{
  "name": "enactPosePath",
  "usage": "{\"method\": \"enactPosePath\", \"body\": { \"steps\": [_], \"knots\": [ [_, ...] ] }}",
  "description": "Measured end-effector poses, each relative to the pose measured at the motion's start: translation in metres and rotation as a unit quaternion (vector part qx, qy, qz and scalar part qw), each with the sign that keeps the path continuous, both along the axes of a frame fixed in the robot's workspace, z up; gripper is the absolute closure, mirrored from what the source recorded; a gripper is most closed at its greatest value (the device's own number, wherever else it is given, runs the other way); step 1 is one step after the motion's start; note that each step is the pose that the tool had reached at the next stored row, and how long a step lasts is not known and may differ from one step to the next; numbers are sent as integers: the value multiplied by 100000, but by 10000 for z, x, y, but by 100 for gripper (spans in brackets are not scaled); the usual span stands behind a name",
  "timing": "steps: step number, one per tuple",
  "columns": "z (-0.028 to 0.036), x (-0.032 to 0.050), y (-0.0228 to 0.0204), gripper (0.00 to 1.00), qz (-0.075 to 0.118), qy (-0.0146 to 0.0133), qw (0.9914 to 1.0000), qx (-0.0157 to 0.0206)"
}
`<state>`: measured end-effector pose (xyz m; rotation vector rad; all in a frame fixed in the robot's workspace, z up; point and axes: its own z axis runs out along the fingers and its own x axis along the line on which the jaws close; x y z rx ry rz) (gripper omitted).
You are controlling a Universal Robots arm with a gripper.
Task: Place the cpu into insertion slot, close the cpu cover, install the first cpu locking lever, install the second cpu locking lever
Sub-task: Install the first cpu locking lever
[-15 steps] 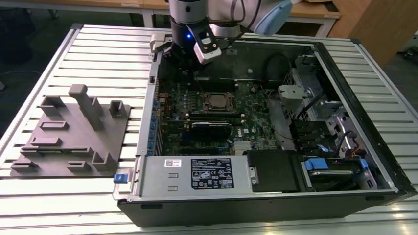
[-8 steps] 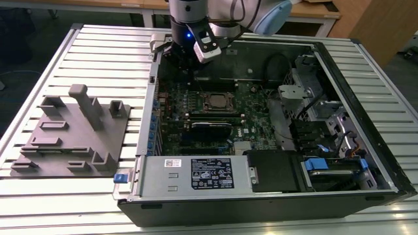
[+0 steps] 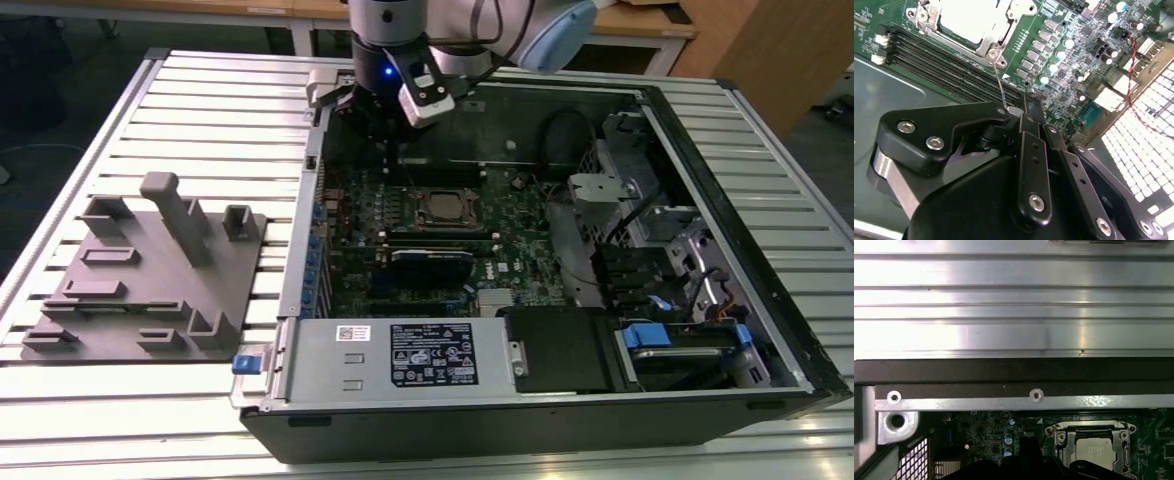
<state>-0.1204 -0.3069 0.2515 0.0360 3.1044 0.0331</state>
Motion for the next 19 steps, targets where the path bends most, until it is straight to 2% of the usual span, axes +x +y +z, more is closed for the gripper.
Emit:
{"method": "enactPosePath", "body": {
  "steps": [8, 19],
  "knots": [
    [1, 107, 0, 89, -321, 165, 99999, -5],
    [6, 155, 2, 89, -367, 157, 99999, 3]
  ]
}}
